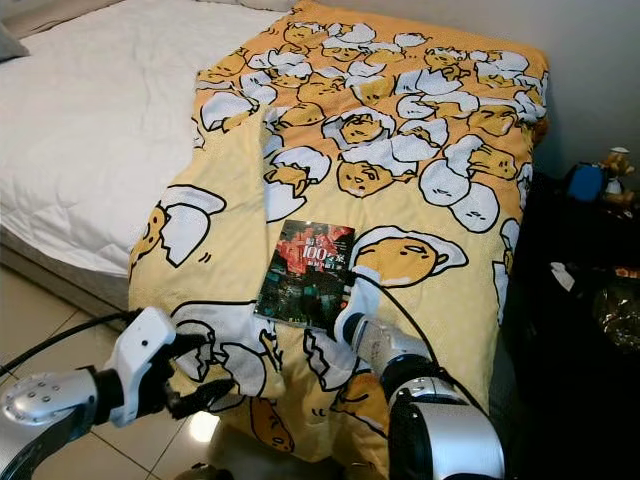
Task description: Clean up the room
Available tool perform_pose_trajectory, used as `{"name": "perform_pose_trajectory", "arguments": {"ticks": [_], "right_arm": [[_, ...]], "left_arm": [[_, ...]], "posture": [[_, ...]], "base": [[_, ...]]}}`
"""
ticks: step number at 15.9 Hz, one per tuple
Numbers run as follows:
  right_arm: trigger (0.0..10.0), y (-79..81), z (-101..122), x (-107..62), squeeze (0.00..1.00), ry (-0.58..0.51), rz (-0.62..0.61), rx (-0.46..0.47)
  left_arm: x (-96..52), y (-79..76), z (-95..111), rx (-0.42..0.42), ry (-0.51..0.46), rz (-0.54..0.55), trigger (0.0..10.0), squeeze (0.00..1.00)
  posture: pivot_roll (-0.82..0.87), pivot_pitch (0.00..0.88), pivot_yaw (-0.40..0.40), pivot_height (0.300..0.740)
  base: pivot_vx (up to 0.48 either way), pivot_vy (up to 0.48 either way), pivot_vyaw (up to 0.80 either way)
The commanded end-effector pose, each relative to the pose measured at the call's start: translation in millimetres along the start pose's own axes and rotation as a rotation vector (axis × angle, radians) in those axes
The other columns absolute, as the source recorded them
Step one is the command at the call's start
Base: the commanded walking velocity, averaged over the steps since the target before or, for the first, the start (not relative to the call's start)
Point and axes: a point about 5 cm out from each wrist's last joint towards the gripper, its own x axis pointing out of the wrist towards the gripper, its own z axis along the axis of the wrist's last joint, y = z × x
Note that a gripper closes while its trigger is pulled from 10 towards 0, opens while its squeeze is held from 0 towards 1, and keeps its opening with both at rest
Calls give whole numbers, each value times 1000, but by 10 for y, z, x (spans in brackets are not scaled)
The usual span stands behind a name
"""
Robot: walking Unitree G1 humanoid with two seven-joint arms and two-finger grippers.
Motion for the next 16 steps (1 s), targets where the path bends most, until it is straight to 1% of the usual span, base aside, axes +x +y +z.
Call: {"name": "perform_pose_trajectory", "arguments": {"ticks": [1,2,3,4,5,6,7,9,11,12,16], "right_arm": [[10000,-49,-271,3,0,94,-32,47],[10000,-22,-283,12,0,97,-21,52],[10000,35,-272,28,0,87,8,85],[10000,118,-160,43,0,43,63,169],[10000,150,-107,46,0,24,85,201],[10000,207,21,46,0,-17,131,254],[10000,223,62,44,0,-29,144,265],[10000,303,272,27,0,-83,207,332],[10000,330,327,24,0,-99,223,356],[10000,341,320,27,0,-93,226,363],[10000,418,201,63,0,-47,241,349]], "left_arm": [[-36,16,22,13,2,20,10000,1000],[-30,20,21,13,3,24,10000,1000],[-18,24,27,13,1,29,10000,1000],[-7,35,46,13,-9,35,10000,1000],[-4,40,52,12,-13,36,10000,1000],[4,51,58,16,-16,39,10000,1000],[7,54,60,18,-17,39,10000,1000],[20,78,80,21,-26,42,10000,1000],[21,82,79,20,-26,43,10000,1000],[20,79,76,19,-28,45,10000,1000],[12,48,54,9,-26,41,10000,1000]], "posture": [[0,117,0,740],[1,115,0,740],[2,114,-1,740],[-3,106,0,740],[-3,106,0,740],[-10,99,0,740],[-11,98,1,740],[-12,94,-1,740],[-12,90,-6,740],[-10,89,-9,740],[-4,94,-12,740]], "base": [[0,0,0],[0,0,0],[0,0,0],[0,0,0],[0,0,0],[0,0,0],[0,0,0],[0,0,0],[0,0,0],[0,0,0],[0,0,0]]}}
